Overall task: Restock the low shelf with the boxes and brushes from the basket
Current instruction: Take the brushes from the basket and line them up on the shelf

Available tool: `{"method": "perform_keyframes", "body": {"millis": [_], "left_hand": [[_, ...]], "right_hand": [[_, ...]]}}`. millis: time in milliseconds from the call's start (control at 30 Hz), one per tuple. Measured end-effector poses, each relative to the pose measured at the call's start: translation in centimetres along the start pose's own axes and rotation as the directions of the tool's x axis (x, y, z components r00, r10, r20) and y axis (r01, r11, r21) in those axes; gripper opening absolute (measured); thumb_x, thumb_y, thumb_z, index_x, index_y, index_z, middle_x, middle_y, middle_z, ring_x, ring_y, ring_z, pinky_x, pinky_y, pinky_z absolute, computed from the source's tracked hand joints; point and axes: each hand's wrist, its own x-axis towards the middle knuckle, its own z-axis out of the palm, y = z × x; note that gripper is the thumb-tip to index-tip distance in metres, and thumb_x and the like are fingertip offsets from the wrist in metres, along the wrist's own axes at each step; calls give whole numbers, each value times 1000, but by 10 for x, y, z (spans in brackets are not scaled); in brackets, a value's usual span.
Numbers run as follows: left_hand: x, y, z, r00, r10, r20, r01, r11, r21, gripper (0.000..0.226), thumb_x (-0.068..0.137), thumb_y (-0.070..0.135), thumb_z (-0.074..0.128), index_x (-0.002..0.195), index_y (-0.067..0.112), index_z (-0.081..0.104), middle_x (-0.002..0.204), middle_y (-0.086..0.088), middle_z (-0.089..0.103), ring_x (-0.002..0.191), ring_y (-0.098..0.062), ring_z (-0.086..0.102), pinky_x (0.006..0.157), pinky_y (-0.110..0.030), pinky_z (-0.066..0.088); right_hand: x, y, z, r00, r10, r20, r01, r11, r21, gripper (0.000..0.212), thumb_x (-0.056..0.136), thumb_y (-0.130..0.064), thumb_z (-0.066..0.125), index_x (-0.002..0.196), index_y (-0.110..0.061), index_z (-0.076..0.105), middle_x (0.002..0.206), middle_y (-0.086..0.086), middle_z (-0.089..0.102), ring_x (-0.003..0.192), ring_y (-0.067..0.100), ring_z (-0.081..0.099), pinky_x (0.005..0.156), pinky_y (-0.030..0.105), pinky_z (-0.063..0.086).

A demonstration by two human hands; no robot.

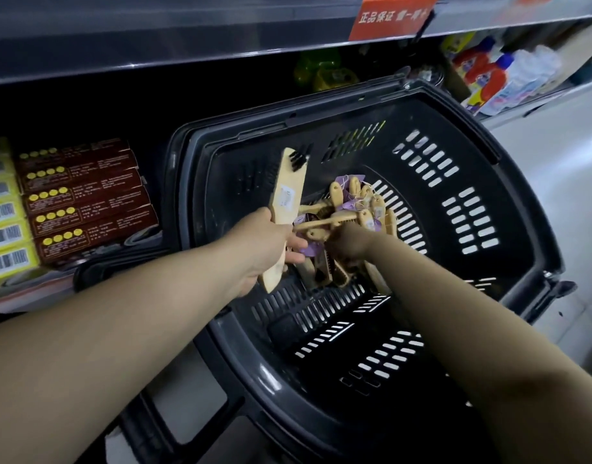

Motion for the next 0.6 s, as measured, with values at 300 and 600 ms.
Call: {"method": "perform_keyframes", "body": {"millis": [300,600], "left_hand": [[16,1,-9,972,195,-132,-132,916,380,26,96,17,44,117,13,58,112,-8,62,102,-25,57,80,-28,40],[14,5,-13,976,216,12,-198,868,455,22,96,15,45,113,18,59,97,2,61,80,-14,55,59,-21,39]], "right_hand": [[52,25,58,947,268,176,-238,956,-174,28,97,-27,48,121,-12,53,118,14,63,103,25,62,77,27,54],[-40,14,-75,952,-50,302,-10,981,194,31,85,-2,59,114,-15,57,100,4,62,84,15,66,64,23,56]]}}
